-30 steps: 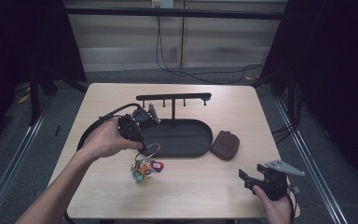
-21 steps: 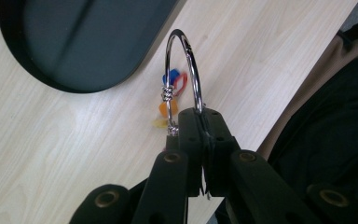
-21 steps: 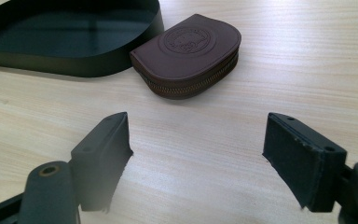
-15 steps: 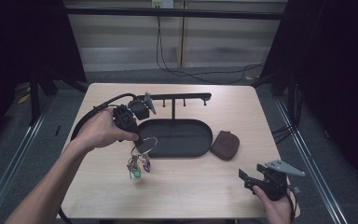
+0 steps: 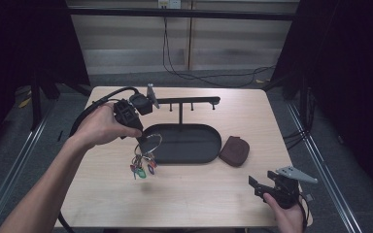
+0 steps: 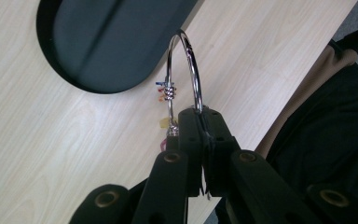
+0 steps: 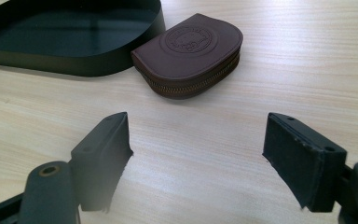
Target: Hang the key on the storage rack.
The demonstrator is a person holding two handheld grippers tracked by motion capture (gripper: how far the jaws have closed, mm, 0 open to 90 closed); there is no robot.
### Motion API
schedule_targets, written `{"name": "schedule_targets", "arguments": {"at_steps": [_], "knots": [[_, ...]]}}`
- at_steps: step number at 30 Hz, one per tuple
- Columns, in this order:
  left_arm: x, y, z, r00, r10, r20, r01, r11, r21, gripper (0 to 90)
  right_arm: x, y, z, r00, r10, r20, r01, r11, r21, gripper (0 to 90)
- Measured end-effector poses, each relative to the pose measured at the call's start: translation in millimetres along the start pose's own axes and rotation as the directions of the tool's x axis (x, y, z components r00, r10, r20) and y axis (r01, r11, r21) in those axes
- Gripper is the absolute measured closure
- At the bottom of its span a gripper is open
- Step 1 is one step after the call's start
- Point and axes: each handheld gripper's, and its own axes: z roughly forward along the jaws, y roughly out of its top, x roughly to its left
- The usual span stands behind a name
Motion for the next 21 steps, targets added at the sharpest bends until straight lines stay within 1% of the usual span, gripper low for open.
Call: {"name": "schedule_targets", "arguments": {"at_steps": [1,3,6,8,9,12,17,18,21], "knots": [[1.1,0.4,-1.1,1.0,0.0,0.0,0.0,1.0,0.001,88.0,0.1,0.0,0.0,1.0,0.0,0.0,0.0,1.0,0.0,22.9],[2.7,1.2,-3.2,0.9999,-0.015,-0.003,0.015,0.9999,-0.007,88.0,-0.1,0.0,0.0,1.0,0.001,0.0,-0.001,1.0,0.0,22.9],[4.9,2.8,-6.3,0.9998,-0.021,-0.004,0.021,0.9997,-0.012,88.0,-0.3,0.0,0.0,1.0,0.001,0.0,-0.001,1.0,0.001,22.9],[5.9,3.8,-8.5,0.9994,-0.036,-0.005,0.036,0.9991,-0.022,88.0,-0.2,0.0,0.4,1.0,0.003,-0.005,-0.003,1.0,0.002,22.9],[6.3,4.7,-9.3,0.9993,-0.037,-0.009,0.037,0.9991,-0.023,88.0,0.0,0.1,0.6,1.0,0.003,-0.005,-0.003,1.0,0.005,23.0],[8.9,9.0,-10.0,0.9992,-0.04,-0.001,0.04,0.9991,-0.016,88.1,0.3,0.3,1.1,1.0,0.001,-0.008,-0.001,1.0,0.006,22.9],[13.0,14.9,-11.3,0.9992,-0.039,0.0,0.039,0.999,-0.02,88.0,-0.4,-0.1,0.5,1.0,0.001,-0.009,-0.001,1.0,0.003,23.0],[13.8,15.7,-11.2,0.999,-0.046,-0.002,0.046,0.9988,-0.02,88.0,-0.5,-0.1,0.4,1.0,0.001,-0.01,-0.001,1.0,0.003,22.9],[19.5,18.1,-11.8,0.9987,-0.05,0.003,0.05,0.9986,-0.014,88.0,-0.1,0.1,0.5,1.0,-0.001,-0.01,0.001,1.0,0.004,22.9]]}}
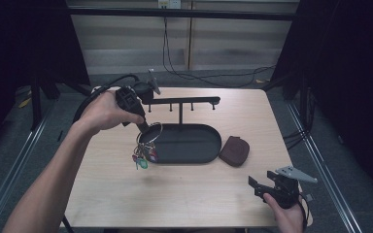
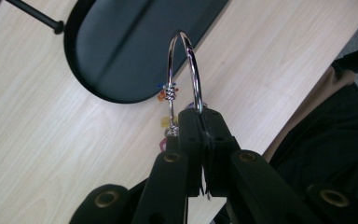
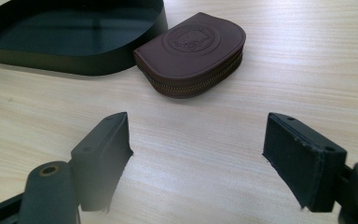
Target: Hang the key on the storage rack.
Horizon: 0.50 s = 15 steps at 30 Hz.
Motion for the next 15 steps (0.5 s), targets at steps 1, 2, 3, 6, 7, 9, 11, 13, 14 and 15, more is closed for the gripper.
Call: {"name": "schedule_targets", "arguments": {"at_steps": [1,2,3,6,7,9,11,13,14,15], "knots": [[2.0,0.8,0.2,1.0,-0.007,0.001,0.007,1.0,-0.005,88.0,0.0,0.0,0.0,1.0,0.0,0.0,0.0,1.0,0.0,22.9],[4.1,1.9,-0.1,0.9999,-0.013,-0.002,0.013,0.9999,-0.003,88.0,0.2,0.0,0.2,1.0,-0.001,0.0,0.001,1.0,0.001,22.9],[6.4,2.8,-0.8,0.9998,-0.019,-0.005,0.019,0.9998,0.003,88.0,0.2,0.1,0.5,1.0,-0.001,0.0,0.001,1.0,0.003,22.9],[11.6,4.9,-3.8,0.9994,-0.036,-0.003,0.036,0.9994,0.003,88.0,0.2,0.0,0.2,1.0,-0.001,0.004,0.001,1.0,0.001,22.9],[11.8,5.8,-4.8,0.9992,-0.037,-0.011,0.037,0.9993,0.007,88.0,-0.1,-0.2,0.2,1.0,-0.001,0.005,0.001,1.0,0.001,23.0],[9.2,8.2,-8.2,0.9992,-0.031,-0.023,0.031,0.9995,0.005,88.0,-0.4,-0.2,0.0,1.0,0.0,0.004,0.0,1.0,0.0,23.0],[9.7,10.4,-10.5,0.9991,-0.03,-0.03,0.03,0.9995,0.002,88.0,-0.1,-0.3,0.1,1.0,-0.002,0.005,0.002,1.0,0.002,22.9],[12.5,12.3,-11.6,0.9989,-0.041,-0.023,0.041,0.9992,-0.003,88.1,0.4,-0.2,-0.2,1.0,-0.002,0.003,0.002,1.0,0.003,22.9],[14.5,12.9,-11.6,0.9988,-0.043,-0.023,0.043,0.9991,-0.002,88.0,0.6,-0.2,-0.5,1.0,-0.003,0.002,0.003,1.0,0.002,22.9],[16.5,13.1,-11.2,0.9987,-0.045,-0.022,0.045,0.999,-0.005,88.0,0.7,-0.4,-0.8,1.0,-0.004,0.002,0.004,1.0,0.0,22.9]]}}
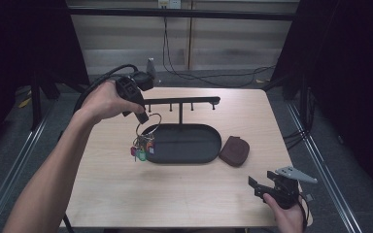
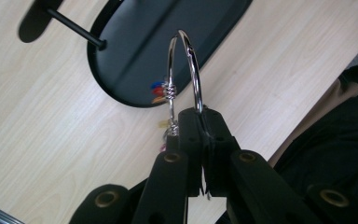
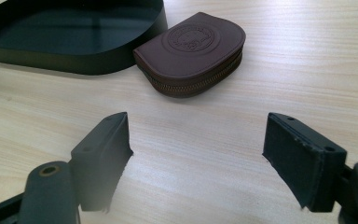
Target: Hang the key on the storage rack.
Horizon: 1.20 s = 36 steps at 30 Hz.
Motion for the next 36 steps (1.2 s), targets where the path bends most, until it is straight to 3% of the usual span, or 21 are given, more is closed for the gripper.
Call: {"name": "schedule_targets", "arguments": {"at_steps": [2,12,27,36], "knots": [[4.8,0.4,0.6,0.9997,-0.005,-0.022,0.005,1.0,-0.003,88.1,0.0,-0.4,-0.6,1.0,0.001,0.009,-0.001,1.0,0.0,23.0],[21.1,2.0,4.0,0.9995,-0.028,-0.017,0.028,0.9996,0.004,88.0,-1.4,-0.8,0.3,0.9999,0.009,0.01,-0.009,1.0,0.008,22.9],[42.2,12.9,16.8,0.9961,-0.066,-0.058,0.068,0.9974,0.024,88.0,-2.0,-1.4,-0.1,0.9999,0.013,0.009,-0.013,1.0,0.007,23.0],[54.2,14.5,18.0,0.9917,-0.092,-0.091,0.092,0.9958,-0.002,88.0,-2.0,-1.7,-0.8,0.9998,0.013,0.013,-0.013,1.0,0.007,23.0]]}}
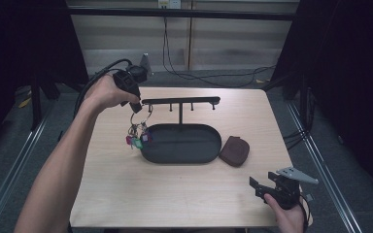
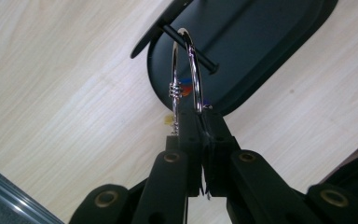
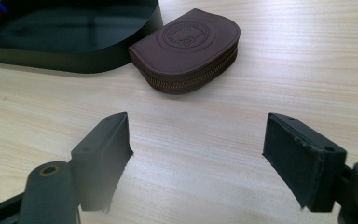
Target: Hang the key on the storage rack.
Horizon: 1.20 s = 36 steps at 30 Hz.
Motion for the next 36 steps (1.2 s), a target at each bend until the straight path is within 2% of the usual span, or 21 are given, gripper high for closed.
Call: {"name": "schedule_targets", "arguments": {"at_steps": [17,21,25,32,36], "knots": [[4.7,6.3,19.7,0.9999,-0.001,-0.011,0.001,1.0,0.007,87.5,1.2,-0.2,-1.3,0.9999,-0.01,-0.007,0.01,1.0,-0.003,23.0],[5.7,5.3,21.2,0.9998,-0.018,0.0,0.018,0.9998,0.002,87.3,1.2,-0.2,-1.1,0.9999,-0.011,-0.009,0.011,1.0,-0.002,23.0],[6.1,4.8,21.6,0.9999,-0.015,0.007,0.015,0.9999,0.0,87.1,1.5,-0.2,-1.3,0.9999,-0.011,-0.008,0.011,1.0,-0.003,23.0],[4.0,4.9,20.7,0.9995,-0.031,-0.001,0.031,0.9995,-0.005,82.6,1.5,-0.2,-1.2,0.9999,-0.012,-0.009,0.012,1.0,-0.003,23.0],[4.4,3.2,19.1,0.9997,-0.022,0.01,0.022,0.9997,-0.011,82.3,1.4,0.1,-0.8,0.9999,-0.011,-0.009,0.011,1.0,-0.002,23.0]]}}
